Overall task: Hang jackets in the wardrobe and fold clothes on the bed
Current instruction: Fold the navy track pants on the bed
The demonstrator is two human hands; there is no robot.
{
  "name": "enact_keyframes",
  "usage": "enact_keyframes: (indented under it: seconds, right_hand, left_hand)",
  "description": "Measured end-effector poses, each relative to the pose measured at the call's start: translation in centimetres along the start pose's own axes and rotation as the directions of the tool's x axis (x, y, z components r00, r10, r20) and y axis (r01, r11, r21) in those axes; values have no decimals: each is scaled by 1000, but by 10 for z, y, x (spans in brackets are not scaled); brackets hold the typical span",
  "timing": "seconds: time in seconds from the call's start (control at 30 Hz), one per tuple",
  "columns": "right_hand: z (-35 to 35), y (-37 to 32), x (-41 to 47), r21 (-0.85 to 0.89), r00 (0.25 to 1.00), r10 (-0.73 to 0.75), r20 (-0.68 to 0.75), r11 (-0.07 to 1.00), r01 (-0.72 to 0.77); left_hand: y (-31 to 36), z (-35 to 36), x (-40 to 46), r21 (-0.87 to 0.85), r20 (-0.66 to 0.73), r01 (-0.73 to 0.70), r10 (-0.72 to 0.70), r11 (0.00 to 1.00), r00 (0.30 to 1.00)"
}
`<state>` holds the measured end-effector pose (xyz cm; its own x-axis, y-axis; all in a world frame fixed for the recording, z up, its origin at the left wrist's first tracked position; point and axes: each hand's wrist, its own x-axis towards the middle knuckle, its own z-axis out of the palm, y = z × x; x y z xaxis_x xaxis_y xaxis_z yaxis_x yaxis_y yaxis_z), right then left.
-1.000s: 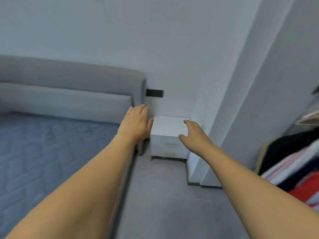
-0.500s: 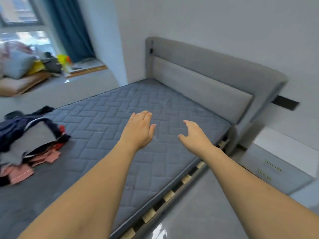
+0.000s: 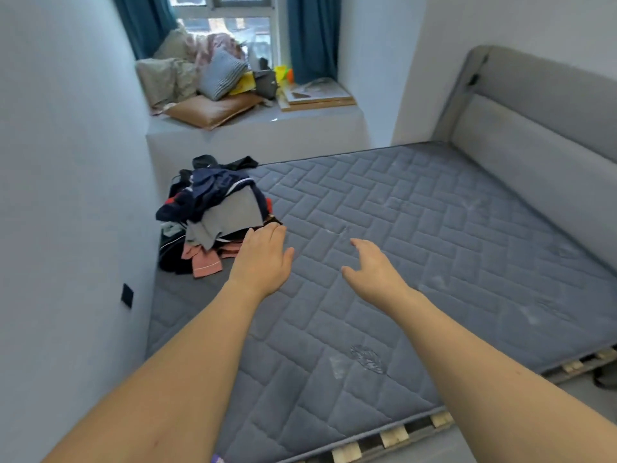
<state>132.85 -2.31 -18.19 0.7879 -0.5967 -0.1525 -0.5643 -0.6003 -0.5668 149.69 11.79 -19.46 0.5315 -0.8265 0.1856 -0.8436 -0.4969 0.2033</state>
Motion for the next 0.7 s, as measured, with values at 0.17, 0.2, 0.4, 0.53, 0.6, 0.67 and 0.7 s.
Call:
enact_keyframes:
  seconds: [0.17, 0.2, 0.4, 0.53, 0.6, 0.67, 0.7]
  right_hand:
    - [39, -31, 100, 11, 993, -80, 91, 997, 80]
    - [48, -36, 127, 9, 988, -103, 114, 995, 102]
    - [117, -63, 291, -13, 956, -247, 161, 968, 252]
    - [183, -81, 395, -45, 915, -383, 130, 919, 391]
    - [216, -85, 440, -81, 891, -442, 106, 889, 451]
    - [245, -87, 482, -133, 865, -492, 93, 855, 501]
    - [258, -88, 503, -163, 854, -514, 84, 838, 520]
  left_hand:
    - [-80, 23, 31, 46, 33, 126, -127, 991, 991]
    - [-99, 31, 41, 68, 36, 162, -165, 984, 986]
    - [-219, 98, 108, 136, 13, 345, -350, 929, 937]
    - [-297, 164, 154, 122, 23, 461, -467, 879, 884]
    - [-333, 196, 174, 77, 15, 500, -502, 863, 865]
    - [-368, 221, 196, 43, -3, 515, -516, 856, 857]
    - [-386, 232, 208, 24, -15, 519, -519, 854, 854]
